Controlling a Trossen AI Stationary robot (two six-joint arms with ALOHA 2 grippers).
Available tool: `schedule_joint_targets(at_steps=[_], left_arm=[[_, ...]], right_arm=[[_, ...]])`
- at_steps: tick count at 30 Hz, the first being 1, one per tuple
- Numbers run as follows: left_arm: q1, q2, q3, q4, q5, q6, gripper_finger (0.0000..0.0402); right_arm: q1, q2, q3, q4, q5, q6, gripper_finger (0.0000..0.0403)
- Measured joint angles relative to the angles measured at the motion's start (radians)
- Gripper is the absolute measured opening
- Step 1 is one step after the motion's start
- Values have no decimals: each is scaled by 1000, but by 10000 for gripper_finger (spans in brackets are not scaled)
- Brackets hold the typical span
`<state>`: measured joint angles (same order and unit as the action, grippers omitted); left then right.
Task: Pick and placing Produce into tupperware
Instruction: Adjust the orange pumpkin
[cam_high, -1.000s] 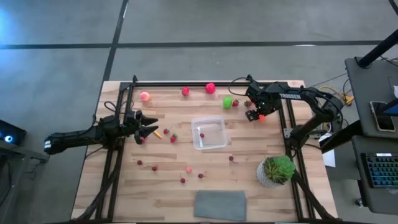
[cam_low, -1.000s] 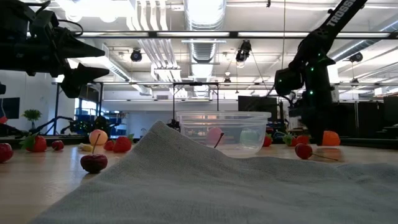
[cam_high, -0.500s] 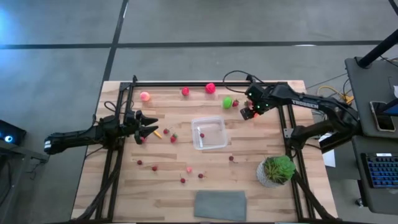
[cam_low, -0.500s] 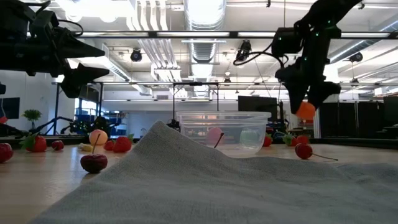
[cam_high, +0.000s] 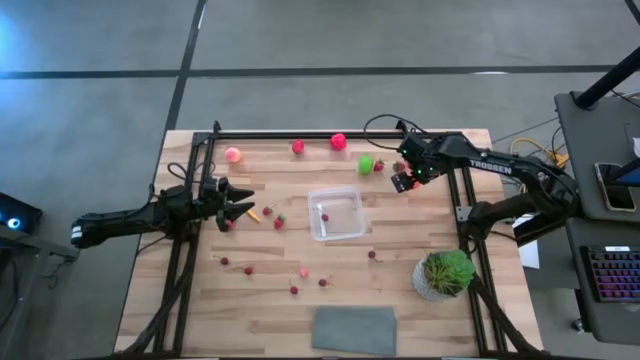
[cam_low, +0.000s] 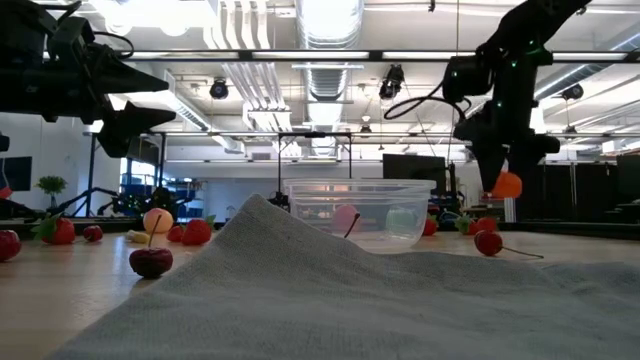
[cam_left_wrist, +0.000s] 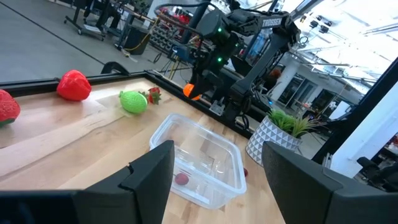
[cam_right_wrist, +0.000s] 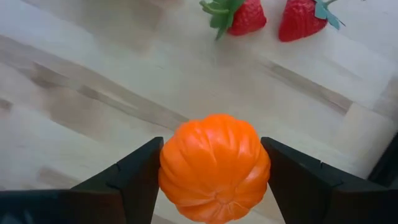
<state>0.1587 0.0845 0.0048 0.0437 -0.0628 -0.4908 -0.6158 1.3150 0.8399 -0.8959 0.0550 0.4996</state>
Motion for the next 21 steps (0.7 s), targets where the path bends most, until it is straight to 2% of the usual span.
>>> schedule_joint_targets(at_steps=[8, 10, 14, 21], left_arm=[[0, 0, 0, 1, -1, -1, 228], [0, 0, 0, 11, -1, -44, 228], [0, 0, 0, 93, -2, -196, 228], [0, 0, 0, 271, -2, -209, 228]], right_arm=[[-38, 131, -46, 38, -2, -100, 253], [-40, 155, -47, 57, -3, -120, 252], [-60, 206, -47, 99, -9, -172, 253], [-85, 268, -44, 108, -7, -225, 256]])
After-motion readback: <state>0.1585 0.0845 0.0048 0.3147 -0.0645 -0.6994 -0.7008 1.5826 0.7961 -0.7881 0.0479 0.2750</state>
